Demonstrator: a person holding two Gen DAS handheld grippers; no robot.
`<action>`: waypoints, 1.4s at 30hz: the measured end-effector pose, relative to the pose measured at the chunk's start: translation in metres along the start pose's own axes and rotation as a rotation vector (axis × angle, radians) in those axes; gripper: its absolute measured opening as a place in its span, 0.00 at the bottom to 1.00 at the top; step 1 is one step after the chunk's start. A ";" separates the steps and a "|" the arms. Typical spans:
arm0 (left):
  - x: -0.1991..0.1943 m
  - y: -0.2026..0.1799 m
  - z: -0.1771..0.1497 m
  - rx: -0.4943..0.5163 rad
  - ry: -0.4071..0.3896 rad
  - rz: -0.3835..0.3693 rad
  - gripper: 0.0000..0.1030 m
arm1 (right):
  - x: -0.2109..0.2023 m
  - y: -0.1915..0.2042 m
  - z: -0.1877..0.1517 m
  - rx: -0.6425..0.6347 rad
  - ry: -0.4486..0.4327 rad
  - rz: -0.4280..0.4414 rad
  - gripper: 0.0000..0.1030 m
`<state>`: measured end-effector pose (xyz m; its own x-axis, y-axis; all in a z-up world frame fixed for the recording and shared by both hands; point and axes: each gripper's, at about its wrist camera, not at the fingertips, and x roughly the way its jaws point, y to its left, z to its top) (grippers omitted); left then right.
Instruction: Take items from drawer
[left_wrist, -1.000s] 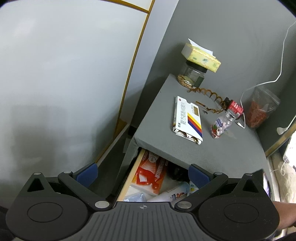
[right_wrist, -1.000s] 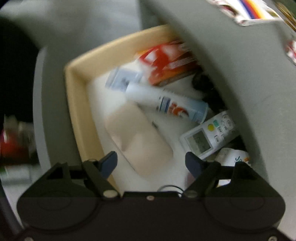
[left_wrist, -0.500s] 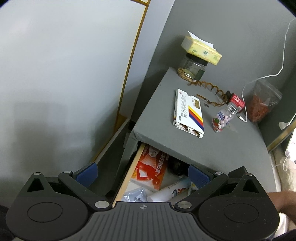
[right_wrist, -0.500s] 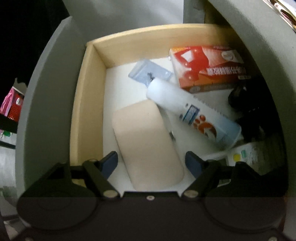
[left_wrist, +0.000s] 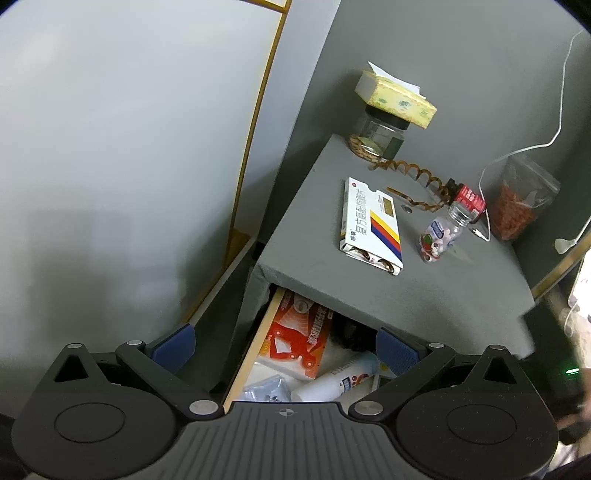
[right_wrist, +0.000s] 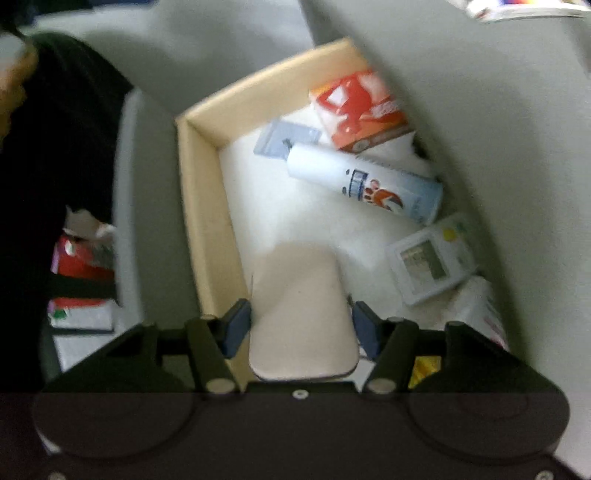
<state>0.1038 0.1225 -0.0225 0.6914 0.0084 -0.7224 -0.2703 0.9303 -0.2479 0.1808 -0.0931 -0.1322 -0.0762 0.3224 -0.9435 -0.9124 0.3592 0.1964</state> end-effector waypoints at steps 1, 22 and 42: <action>0.000 -0.001 0.000 0.004 0.000 0.001 1.00 | -0.010 0.002 0.000 -0.008 -0.015 -0.013 0.09; -0.001 -0.008 -0.004 0.045 0.002 0.006 1.00 | -0.027 -0.016 -0.063 -0.072 0.136 -0.175 0.62; 0.006 -0.017 -0.006 0.075 0.011 0.020 1.00 | -0.010 -0.037 -0.044 -0.194 0.358 0.012 0.18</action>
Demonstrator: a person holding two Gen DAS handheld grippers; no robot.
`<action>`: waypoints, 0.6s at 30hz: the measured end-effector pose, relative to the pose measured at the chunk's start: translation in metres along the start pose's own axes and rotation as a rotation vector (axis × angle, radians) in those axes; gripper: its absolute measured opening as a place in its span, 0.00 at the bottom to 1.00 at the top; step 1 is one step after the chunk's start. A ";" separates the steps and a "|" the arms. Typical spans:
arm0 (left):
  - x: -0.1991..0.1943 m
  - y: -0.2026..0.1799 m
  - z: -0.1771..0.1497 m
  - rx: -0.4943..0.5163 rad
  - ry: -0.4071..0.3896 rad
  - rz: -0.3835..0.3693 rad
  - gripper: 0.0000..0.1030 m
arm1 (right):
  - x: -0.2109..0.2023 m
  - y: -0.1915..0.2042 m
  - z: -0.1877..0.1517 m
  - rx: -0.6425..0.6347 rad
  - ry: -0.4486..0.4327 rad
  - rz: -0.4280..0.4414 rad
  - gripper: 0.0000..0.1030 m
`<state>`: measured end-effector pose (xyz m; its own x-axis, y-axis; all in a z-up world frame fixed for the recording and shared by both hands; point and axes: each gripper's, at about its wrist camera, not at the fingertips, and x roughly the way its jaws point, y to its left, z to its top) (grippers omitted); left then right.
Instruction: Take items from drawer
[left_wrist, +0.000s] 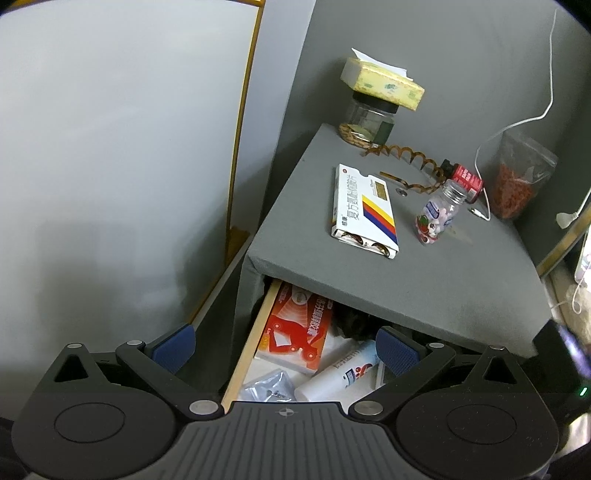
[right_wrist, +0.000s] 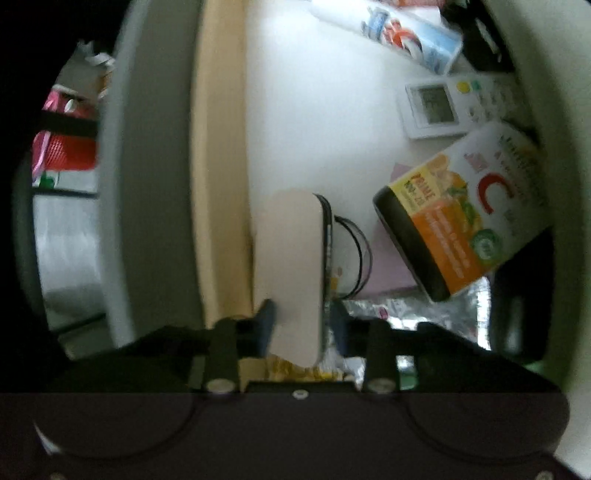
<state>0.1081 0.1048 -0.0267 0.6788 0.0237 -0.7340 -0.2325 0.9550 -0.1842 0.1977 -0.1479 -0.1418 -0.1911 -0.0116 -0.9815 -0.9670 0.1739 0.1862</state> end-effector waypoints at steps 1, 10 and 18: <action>0.000 -0.001 0.000 0.006 0.000 0.001 1.00 | -0.001 0.000 0.000 0.002 0.000 0.008 0.19; -0.003 -0.003 0.000 0.014 -0.010 0.000 1.00 | -0.004 0.007 0.004 0.021 -0.082 -0.053 0.16; -0.003 -0.001 0.002 -0.003 -0.012 -0.011 1.00 | -0.140 -0.022 -0.055 0.373 -0.734 0.054 0.15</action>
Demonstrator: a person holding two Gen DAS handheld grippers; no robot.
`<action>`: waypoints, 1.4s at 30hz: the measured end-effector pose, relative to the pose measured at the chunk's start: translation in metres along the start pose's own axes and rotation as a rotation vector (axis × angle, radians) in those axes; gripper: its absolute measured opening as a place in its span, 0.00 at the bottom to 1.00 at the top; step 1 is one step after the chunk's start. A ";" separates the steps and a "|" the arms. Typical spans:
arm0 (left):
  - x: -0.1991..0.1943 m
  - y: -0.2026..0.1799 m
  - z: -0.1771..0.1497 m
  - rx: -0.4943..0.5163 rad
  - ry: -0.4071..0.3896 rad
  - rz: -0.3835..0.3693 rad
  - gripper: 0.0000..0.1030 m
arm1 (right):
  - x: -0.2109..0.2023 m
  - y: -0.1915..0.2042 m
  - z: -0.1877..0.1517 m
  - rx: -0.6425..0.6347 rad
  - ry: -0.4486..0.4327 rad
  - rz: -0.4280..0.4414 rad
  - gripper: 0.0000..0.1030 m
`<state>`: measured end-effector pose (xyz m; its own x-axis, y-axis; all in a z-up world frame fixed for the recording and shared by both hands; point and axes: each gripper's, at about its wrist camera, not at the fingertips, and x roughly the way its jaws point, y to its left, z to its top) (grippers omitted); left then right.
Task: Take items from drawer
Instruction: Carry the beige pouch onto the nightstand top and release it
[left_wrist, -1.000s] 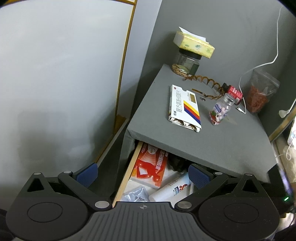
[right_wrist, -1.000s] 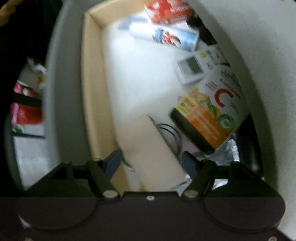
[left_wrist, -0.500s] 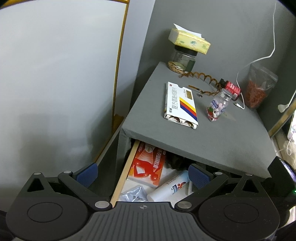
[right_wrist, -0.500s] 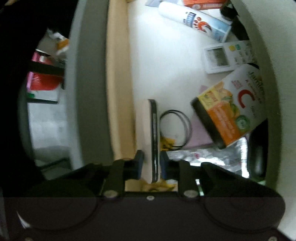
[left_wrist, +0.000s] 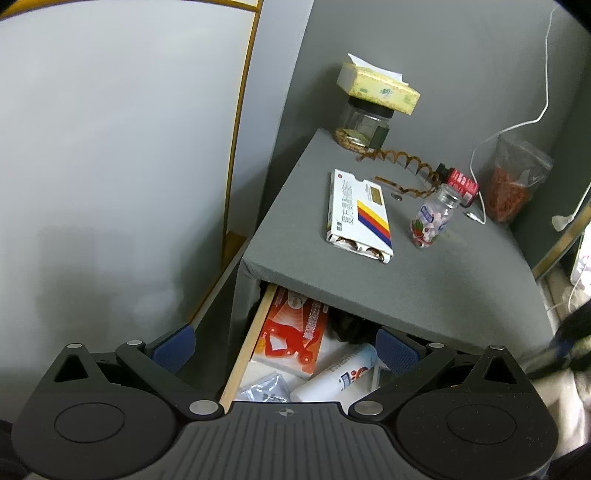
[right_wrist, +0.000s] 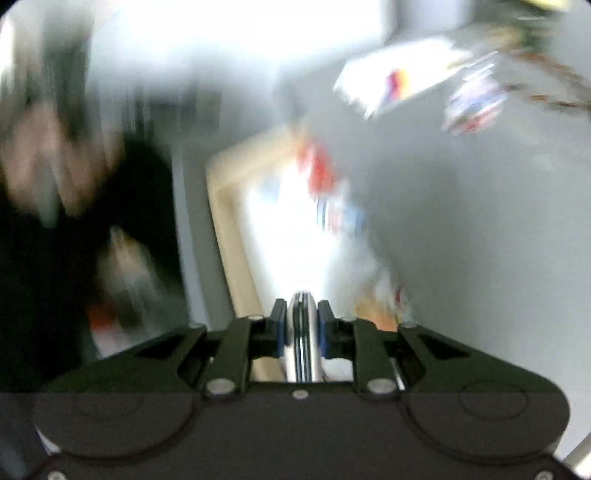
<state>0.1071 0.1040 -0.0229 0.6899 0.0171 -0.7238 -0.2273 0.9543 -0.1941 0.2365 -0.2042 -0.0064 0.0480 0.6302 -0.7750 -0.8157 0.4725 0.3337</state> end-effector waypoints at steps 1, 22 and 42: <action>0.000 -0.001 0.000 0.003 0.000 -0.001 1.00 | -0.020 -0.010 0.005 0.081 -0.095 0.041 0.15; -0.001 -0.003 -0.001 0.019 0.005 -0.021 1.00 | -0.024 -0.040 0.002 0.316 -0.321 -0.556 0.68; -0.003 0.004 0.004 -0.013 -0.007 -0.034 1.00 | 0.042 -0.051 0.058 0.620 -0.160 -0.725 0.58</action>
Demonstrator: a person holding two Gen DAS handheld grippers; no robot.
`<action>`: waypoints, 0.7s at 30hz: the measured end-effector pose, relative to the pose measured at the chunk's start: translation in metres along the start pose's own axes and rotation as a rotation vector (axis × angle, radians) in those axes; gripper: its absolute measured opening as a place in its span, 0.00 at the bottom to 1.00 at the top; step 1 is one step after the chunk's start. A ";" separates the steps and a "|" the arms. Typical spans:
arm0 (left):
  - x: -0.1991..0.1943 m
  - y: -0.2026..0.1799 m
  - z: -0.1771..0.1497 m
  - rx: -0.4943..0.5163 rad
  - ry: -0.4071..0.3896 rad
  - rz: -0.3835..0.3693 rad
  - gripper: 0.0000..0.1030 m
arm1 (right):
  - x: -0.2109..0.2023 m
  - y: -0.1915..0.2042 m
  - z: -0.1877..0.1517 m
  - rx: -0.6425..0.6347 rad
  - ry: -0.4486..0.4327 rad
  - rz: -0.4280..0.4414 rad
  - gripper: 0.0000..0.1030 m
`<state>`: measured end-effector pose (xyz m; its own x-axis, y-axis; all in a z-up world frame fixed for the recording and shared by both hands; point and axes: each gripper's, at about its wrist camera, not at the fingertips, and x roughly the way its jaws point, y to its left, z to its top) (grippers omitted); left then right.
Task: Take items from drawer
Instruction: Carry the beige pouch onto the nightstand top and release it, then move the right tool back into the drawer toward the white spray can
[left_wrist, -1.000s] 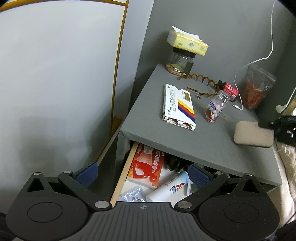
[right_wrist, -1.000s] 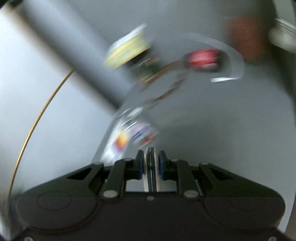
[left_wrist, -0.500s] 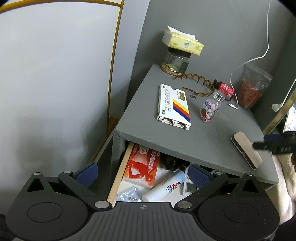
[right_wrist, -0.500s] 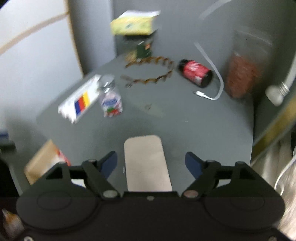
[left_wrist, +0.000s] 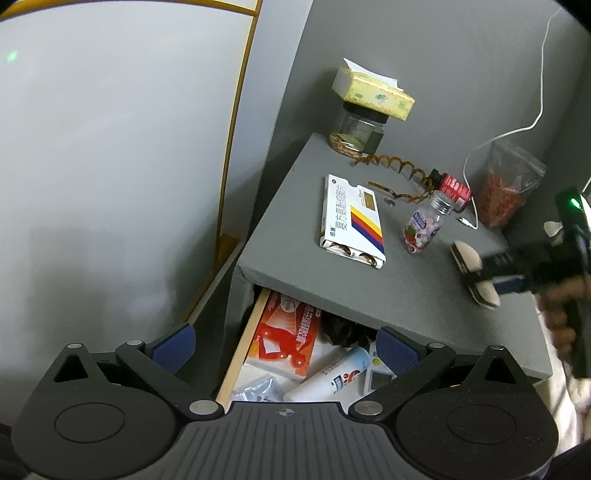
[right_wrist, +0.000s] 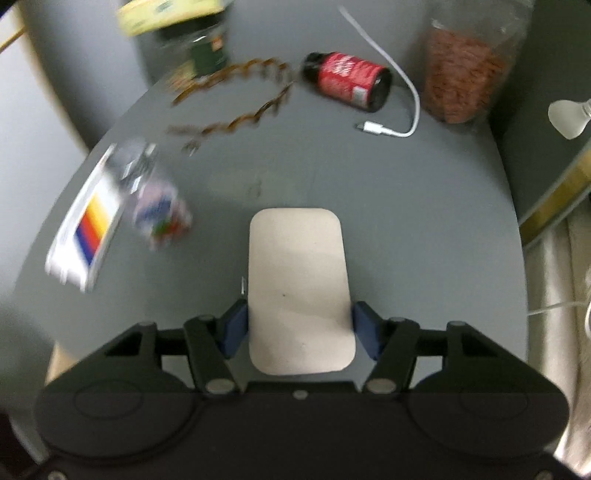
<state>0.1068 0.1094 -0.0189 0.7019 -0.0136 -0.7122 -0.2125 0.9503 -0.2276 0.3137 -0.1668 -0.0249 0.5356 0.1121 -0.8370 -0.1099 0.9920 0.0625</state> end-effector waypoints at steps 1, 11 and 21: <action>0.000 0.000 0.000 0.000 -0.001 0.000 1.00 | 0.002 0.002 0.003 0.044 0.000 -0.005 0.58; -0.004 0.005 0.003 -0.026 -0.016 -0.008 1.00 | -0.012 0.009 -0.006 0.134 -0.055 -0.077 0.62; -0.007 0.031 0.007 -0.124 -0.013 0.034 1.00 | -0.060 0.024 -0.095 -0.009 -0.054 0.272 0.78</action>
<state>0.1005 0.1409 -0.0165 0.7012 0.0230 -0.7126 -0.3184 0.9044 -0.2842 0.1996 -0.1547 -0.0252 0.5291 0.3773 -0.7600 -0.2631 0.9245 0.2758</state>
